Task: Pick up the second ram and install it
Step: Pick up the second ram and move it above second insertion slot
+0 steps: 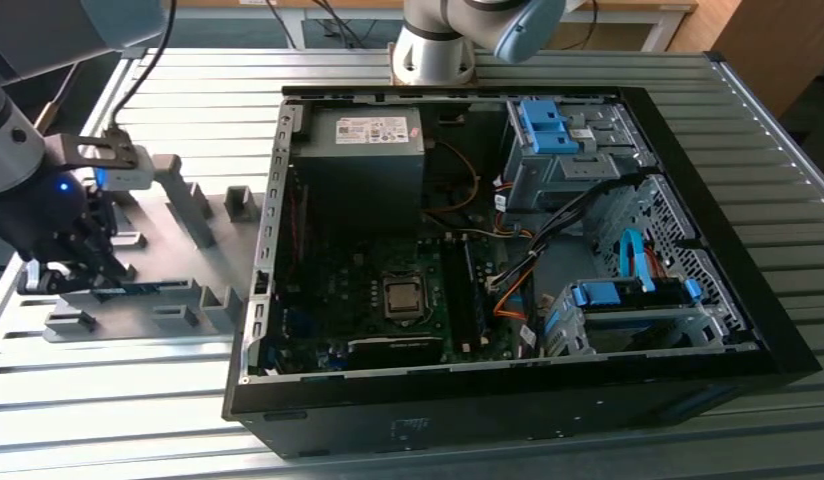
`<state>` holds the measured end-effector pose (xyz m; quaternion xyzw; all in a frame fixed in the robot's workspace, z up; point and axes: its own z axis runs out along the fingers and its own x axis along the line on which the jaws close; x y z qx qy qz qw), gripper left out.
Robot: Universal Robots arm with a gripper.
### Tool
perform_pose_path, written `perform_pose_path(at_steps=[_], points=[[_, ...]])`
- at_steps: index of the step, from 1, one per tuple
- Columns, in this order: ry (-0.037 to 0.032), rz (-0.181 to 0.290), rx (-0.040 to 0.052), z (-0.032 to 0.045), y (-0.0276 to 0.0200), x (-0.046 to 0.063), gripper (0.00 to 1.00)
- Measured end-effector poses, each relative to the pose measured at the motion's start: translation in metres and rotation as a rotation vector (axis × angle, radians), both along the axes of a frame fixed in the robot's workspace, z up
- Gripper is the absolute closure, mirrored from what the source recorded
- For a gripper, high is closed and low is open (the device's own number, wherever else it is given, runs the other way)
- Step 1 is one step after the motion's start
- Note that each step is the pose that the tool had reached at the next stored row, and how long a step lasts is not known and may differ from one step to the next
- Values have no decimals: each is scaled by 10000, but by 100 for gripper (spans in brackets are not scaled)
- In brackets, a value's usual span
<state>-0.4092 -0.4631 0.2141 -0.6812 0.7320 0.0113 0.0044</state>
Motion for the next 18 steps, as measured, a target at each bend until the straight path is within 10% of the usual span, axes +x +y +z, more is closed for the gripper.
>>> perform_pose_path(at_steps=[18], points=[[-9,64,0,-128,-13,0,76]])
